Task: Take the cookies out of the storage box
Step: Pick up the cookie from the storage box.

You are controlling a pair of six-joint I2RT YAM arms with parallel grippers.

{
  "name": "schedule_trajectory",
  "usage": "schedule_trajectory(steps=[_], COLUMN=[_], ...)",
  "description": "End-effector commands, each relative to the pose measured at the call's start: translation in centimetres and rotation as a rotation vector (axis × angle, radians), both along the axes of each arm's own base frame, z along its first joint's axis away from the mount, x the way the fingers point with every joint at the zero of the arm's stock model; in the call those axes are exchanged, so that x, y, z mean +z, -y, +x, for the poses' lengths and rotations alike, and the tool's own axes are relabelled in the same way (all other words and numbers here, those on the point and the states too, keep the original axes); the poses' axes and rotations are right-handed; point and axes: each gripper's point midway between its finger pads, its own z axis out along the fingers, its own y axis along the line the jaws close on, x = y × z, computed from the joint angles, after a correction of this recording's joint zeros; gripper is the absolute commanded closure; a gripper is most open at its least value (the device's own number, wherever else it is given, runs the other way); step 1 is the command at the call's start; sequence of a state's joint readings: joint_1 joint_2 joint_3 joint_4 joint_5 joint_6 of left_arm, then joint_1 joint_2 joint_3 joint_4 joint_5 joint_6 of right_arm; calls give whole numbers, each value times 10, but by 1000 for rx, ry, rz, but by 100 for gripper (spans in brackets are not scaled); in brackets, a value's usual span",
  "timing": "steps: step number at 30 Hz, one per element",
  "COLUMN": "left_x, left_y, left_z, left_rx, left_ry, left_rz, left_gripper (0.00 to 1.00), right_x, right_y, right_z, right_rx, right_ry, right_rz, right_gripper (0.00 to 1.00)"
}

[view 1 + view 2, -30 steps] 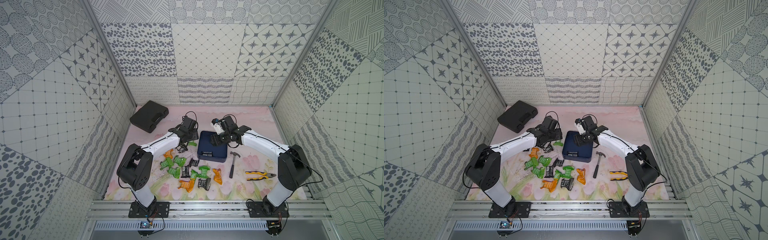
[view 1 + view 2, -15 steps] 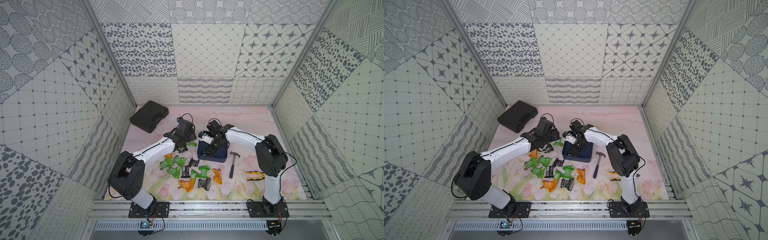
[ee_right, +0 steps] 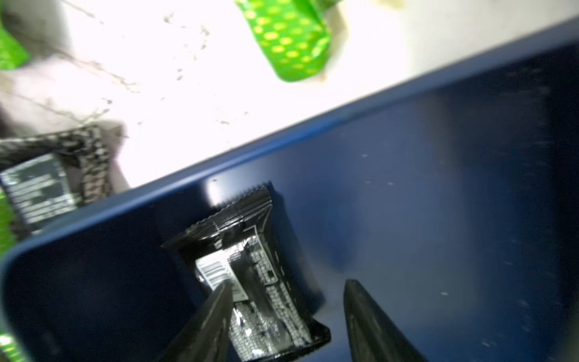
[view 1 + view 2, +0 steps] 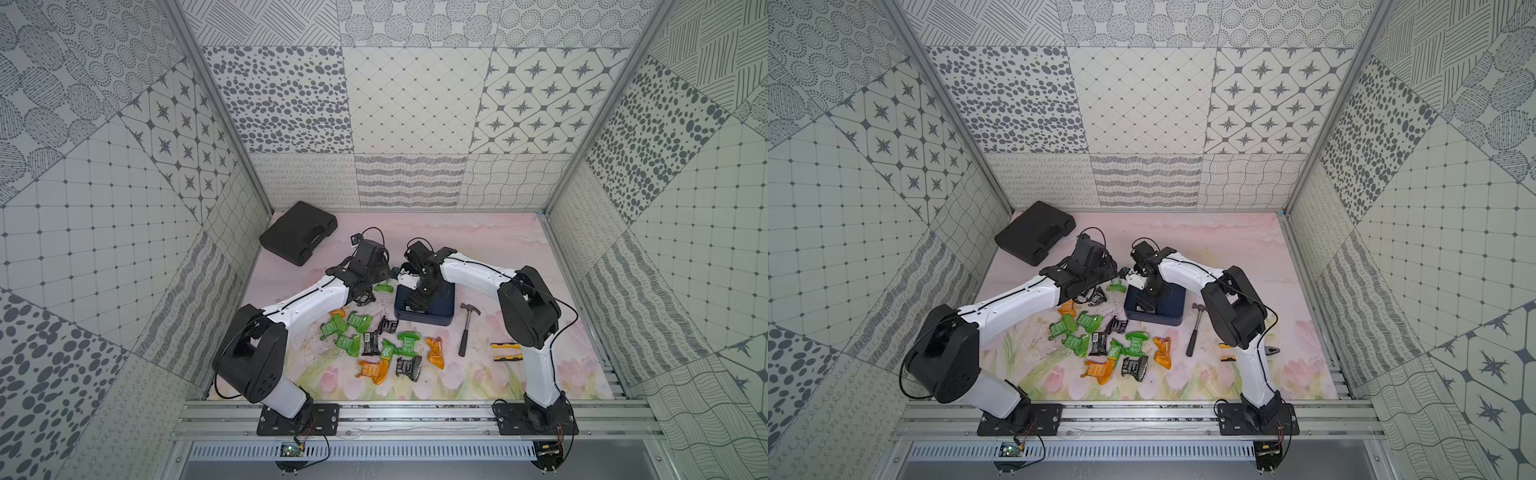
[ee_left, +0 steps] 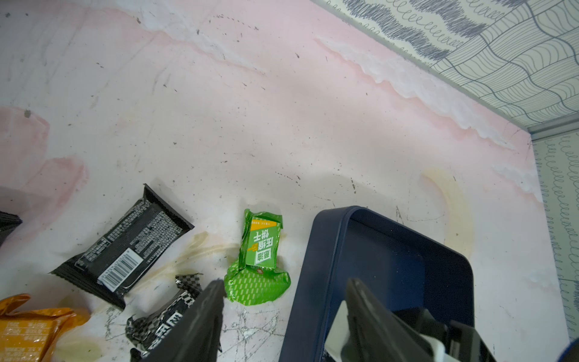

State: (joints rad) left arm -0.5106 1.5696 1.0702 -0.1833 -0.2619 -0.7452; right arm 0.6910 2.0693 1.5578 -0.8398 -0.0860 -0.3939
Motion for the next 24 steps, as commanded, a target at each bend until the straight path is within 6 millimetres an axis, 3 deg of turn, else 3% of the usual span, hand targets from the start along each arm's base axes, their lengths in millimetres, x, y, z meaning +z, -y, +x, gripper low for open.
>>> schedule_trajectory(steps=[1,8,13,18,24], left_x=[12,14,14,14,16], left_y=[-4,-6,-7,-9,-12], left_z=[6,5,3,2,0], left_rx=[41,56,65,76,91], left_ry=[49,49,49,58,68], left_rz=[-13,-16,-24,-33,-45], left_gripper=[35,35,35,36,36], right_x=[-4,26,50,40,22], right_y=[6,12,-3,-1,3], right_z=[21,53,44,27,22], right_rx=[-24,-178,-128,-6,73], right_ry=[91,204,187,156,128], right_rz=[-62,-2,109,94,35], right_gripper=[40,40,32,28,27])
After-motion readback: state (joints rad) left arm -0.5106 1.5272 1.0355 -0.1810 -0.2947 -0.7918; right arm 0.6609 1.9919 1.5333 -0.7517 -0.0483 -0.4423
